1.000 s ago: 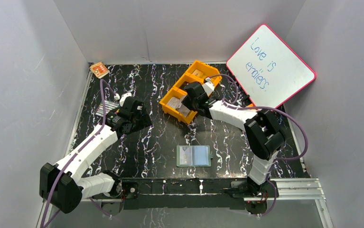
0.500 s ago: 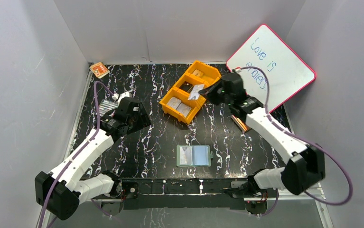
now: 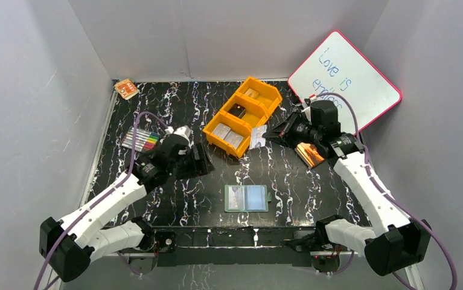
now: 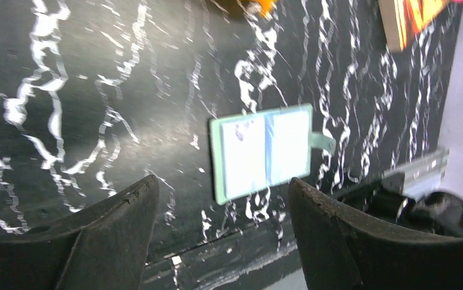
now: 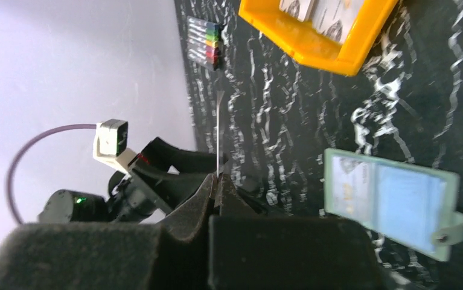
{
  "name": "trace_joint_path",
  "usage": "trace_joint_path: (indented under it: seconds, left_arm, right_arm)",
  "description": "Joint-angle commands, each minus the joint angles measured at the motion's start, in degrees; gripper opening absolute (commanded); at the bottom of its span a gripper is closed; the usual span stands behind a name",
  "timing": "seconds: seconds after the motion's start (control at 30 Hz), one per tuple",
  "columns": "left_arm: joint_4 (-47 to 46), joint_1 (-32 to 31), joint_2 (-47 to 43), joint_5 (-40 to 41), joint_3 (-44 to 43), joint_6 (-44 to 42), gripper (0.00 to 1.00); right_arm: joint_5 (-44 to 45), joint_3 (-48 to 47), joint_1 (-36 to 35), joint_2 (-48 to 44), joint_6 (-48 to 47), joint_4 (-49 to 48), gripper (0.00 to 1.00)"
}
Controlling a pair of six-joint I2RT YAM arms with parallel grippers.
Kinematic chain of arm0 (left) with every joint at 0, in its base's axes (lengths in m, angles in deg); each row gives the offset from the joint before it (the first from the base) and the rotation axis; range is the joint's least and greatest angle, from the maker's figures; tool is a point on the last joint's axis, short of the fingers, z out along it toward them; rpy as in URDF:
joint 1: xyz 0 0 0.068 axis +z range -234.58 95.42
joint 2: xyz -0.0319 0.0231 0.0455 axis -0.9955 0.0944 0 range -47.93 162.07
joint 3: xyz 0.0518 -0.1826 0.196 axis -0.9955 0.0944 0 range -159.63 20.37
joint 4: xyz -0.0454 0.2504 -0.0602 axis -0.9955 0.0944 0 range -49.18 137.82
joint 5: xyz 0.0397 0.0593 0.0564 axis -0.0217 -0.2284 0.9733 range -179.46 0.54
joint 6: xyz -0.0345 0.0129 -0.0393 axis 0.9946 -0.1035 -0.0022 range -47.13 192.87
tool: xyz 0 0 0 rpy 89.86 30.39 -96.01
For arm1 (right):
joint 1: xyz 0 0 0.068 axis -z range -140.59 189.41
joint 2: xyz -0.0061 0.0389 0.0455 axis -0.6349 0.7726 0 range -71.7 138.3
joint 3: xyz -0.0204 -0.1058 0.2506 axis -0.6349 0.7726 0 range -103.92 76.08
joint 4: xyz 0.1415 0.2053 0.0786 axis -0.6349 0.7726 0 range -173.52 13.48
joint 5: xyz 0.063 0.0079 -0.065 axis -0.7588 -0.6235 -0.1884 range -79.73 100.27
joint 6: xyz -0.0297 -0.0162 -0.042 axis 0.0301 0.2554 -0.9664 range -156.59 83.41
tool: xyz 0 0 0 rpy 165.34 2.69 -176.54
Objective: Put the credit cards into the card holder
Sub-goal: Turn over the card slot in the card holder.
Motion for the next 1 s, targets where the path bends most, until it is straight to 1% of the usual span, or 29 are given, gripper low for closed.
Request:
trace_joint_path:
  seconds: [0.0, 0.07, 0.17, 0.33, 0.43, 0.6, 0.73, 0.97]
  left_arm:
    - [-0.9, -9.4, 0.1, 4.1, -0.7, 2.9, 0.76]
    - [-1.0, -13.7, 1.5, 6.8, -1.4, 4.1, 0.77]
    - [-1.5, -19.0, 5.0, 10.7, -3.2, 4.8, 0.79]
    - [-3.7, -24.0, 14.0, 13.0, -7.7, 4.9, 0.8]
    - [-4.9, -26.0, 19.8, 13.7, -10.8, 5.1, 0.8]
    - [-5.6, -28.0, 28.4, 15.1, -14.7, 5.4, 0.78]
    - [-5.5, -28.2, 34.4, 15.1, -17.4, 5.3, 0.75]
    - [-3.6, -28.2, 43.8, 16.2, -22.6, 4.3, 0.68]
  right_arm:
    - [6.7, -8.8, 0.1, -2.8, -22.6, 15.6, 0.0]
    - [11.1, -7.2, 0.1, -5.0, -29.3, 20.1, 0.0]
    - [13.0, -0.8, 0.1, -9.0, -33.4, 23.1, 0.0]
    - [8.3, 11.0, 0.1, -14.2, -33.4, 21.7, 0.0]
    - [5.9, 15.1, 0.1, -16.2, -32.9, 20.1, 0.0]
    - [4.9, 19.0, 0.1, -18.7, -32.8, 19.5, 0.0]
    - [3.6, 19.2, 0.1, -20.0, -34.5, 19.7, 0.0]
    - [1.2, 20.7, 0.1, -21.6, -34.6, 20.2, 0.0]
